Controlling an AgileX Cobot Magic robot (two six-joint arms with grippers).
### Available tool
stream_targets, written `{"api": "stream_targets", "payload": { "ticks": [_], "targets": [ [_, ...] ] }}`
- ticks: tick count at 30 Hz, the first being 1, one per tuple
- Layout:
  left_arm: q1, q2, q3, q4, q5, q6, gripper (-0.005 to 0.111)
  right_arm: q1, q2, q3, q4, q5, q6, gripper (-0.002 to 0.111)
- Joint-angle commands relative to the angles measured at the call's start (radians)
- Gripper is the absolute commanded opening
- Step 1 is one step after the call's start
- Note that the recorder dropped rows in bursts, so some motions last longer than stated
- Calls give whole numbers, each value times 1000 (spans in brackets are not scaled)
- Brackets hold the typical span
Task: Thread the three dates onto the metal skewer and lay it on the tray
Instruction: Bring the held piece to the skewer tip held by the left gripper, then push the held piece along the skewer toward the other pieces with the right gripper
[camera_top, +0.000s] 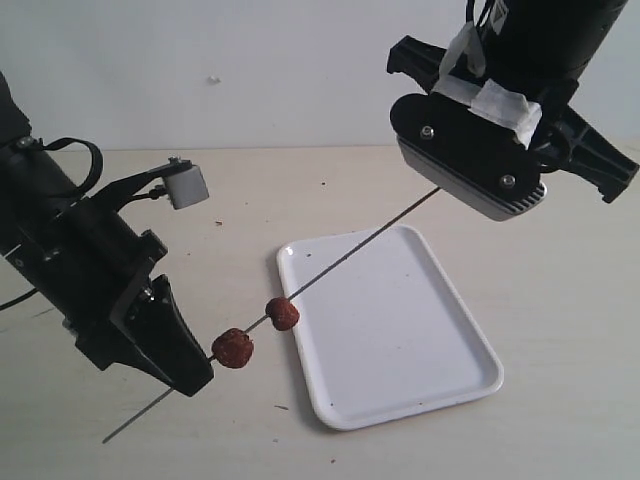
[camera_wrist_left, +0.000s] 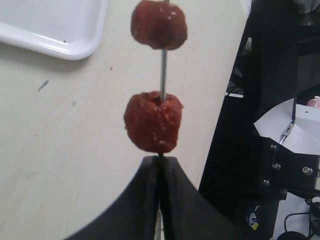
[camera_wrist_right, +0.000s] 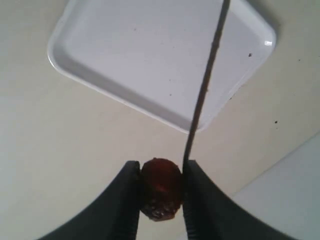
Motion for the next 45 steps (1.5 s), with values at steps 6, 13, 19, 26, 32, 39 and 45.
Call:
{"api": "stream_targets", "payload": {
  "ticks": [6, 13, 19, 26, 32, 39, 45],
  "targets": [
    [1, -7, 0, -23, -8, -10, 0, 2, -5, -6, -3, -32, 26, 29],
    [1, -7, 0, -23, -8, -10, 0, 2, -5, -6, -23, -86, 33, 29],
    [1, -7, 0, -23, -8, -10, 0, 2, -5, -6, -42, -80, 59, 29],
    [1, -7, 0, -23, -8, -10, 0, 2, -5, -6, -29, -82, 59, 29],
    [1, -7, 0, -25, -8, -10, 0, 2, -5, -6, 0, -101, 59, 29],
    [1, -7, 0, -25, -8, -10, 0, 2, -5, -6, 0, -112, 59, 29],
    [1, -7, 0, -27, -8, -19, 0, 12, -5, -6, -1, -111, 59, 29]
  ]
}}
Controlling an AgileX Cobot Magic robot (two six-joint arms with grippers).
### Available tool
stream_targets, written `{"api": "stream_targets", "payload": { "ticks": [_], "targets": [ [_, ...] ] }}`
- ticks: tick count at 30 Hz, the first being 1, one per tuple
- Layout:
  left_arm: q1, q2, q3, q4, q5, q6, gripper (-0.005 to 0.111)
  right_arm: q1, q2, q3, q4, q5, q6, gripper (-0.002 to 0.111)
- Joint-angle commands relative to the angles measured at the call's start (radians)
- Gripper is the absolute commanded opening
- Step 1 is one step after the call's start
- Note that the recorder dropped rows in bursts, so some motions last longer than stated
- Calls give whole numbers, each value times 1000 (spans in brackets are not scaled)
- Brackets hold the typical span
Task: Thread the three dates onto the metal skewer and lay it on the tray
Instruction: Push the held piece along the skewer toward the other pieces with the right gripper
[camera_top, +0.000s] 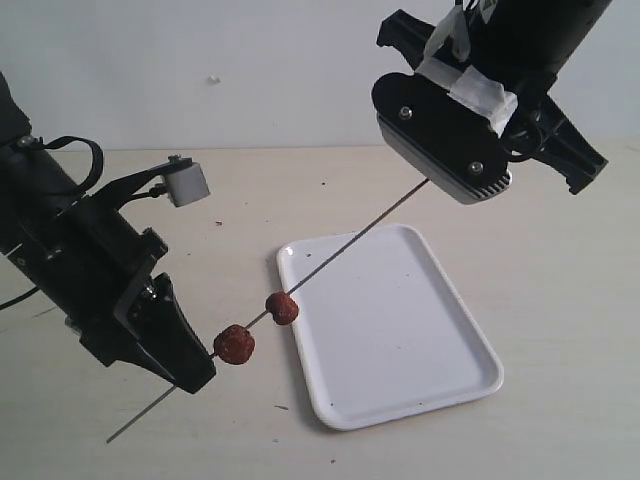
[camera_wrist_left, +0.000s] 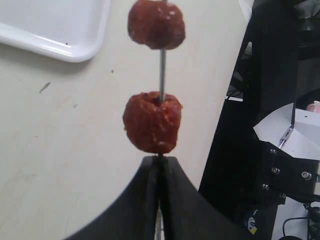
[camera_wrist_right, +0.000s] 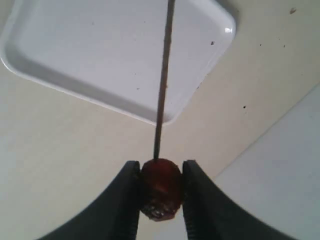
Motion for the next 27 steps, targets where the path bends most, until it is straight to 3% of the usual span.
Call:
{"api": "stream_targets", "payload": {
  "ticks": [1, 13, 27],
  "targets": [
    [1, -7, 0, -19, -2, -13, 0, 18, -5, -6, -2, -7, 2, 29],
    [1, -7, 0, -21, -2, -15, 0, 55, -5, -6, 6, -15, 2, 29],
    [1, -7, -13, -62, -2, -15, 0, 222, -2, -4, 24, 55, 120, 29]
  ]
}}
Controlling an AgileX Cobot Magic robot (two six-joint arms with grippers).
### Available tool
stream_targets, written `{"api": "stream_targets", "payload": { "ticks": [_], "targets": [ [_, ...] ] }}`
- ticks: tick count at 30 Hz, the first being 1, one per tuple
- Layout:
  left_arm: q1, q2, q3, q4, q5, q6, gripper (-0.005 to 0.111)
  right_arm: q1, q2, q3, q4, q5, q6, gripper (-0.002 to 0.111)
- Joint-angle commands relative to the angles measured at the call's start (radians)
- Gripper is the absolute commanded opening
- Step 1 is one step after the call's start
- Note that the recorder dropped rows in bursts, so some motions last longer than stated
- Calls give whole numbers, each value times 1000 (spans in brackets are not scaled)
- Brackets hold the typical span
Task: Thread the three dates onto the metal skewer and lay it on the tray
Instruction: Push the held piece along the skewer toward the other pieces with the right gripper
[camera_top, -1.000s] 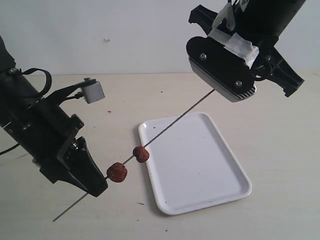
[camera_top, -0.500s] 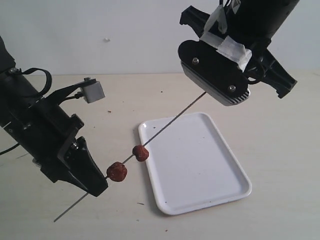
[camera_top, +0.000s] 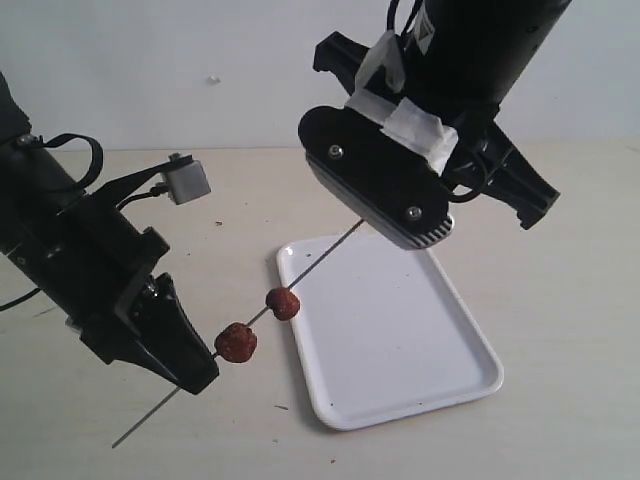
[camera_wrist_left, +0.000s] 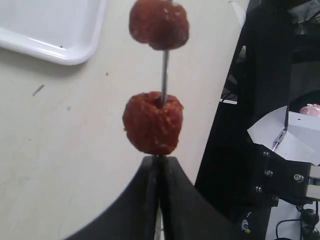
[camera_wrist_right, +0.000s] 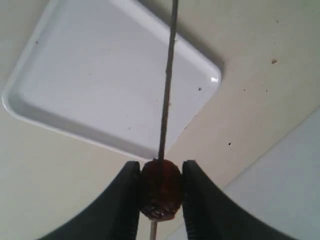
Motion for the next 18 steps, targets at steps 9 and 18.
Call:
{"api": "stream_targets", "payload": {
  "ticks": [9, 18],
  "targets": [
    [1, -5, -46, -48, -8, -34, 0, 100, -2, -2, 127, 23, 23, 29],
    [1, -5, -46, -48, -8, -37, 0, 100, -2, -2, 212, 23, 25, 29]
  ]
}}
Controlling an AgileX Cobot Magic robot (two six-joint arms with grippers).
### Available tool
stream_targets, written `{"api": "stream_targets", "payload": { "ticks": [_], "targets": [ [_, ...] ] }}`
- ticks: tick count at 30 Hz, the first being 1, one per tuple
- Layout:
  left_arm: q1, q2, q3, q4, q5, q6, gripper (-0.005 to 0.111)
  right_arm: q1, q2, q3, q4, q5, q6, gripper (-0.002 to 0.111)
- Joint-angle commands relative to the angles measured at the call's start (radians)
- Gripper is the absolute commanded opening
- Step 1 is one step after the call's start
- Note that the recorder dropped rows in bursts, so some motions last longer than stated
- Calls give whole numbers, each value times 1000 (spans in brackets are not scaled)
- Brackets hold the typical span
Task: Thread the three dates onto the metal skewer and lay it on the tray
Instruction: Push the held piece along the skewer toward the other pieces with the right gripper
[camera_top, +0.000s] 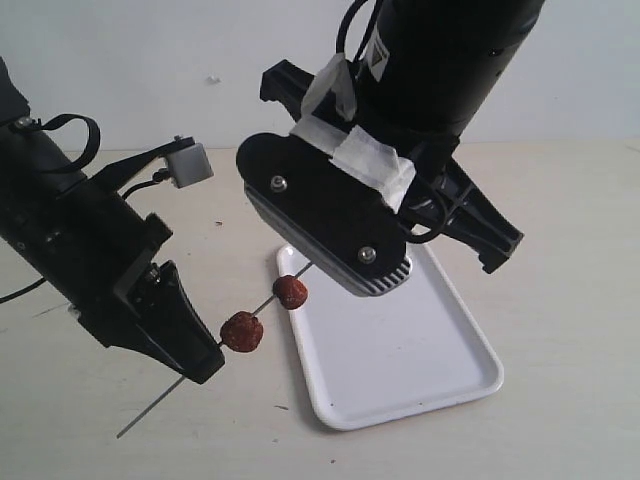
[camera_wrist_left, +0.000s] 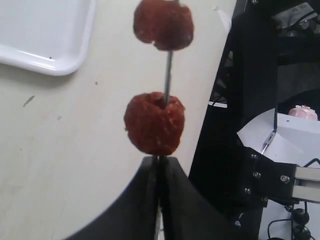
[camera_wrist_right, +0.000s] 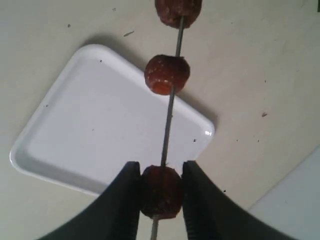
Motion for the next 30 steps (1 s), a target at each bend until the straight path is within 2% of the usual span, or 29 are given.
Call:
{"api": "stream_targets", "payload": {
  "ticks": [1, 14, 27, 30],
  "targets": [
    [1, -5, -12, -34, -45, -31, 0, 12, -2, -2, 124, 6, 2, 29],
    [1, -5, -12, -34, -45, -31, 0, 12, -4, -2, 144, 12, 165, 29],
    [1, -5, -12, -34, -45, -31, 0, 12, -4, -2, 140, 1, 170, 29],
    [1, -5, -12, -34, -45, -31, 0, 12, -4, -2, 140, -17, 251, 29]
  ]
}}
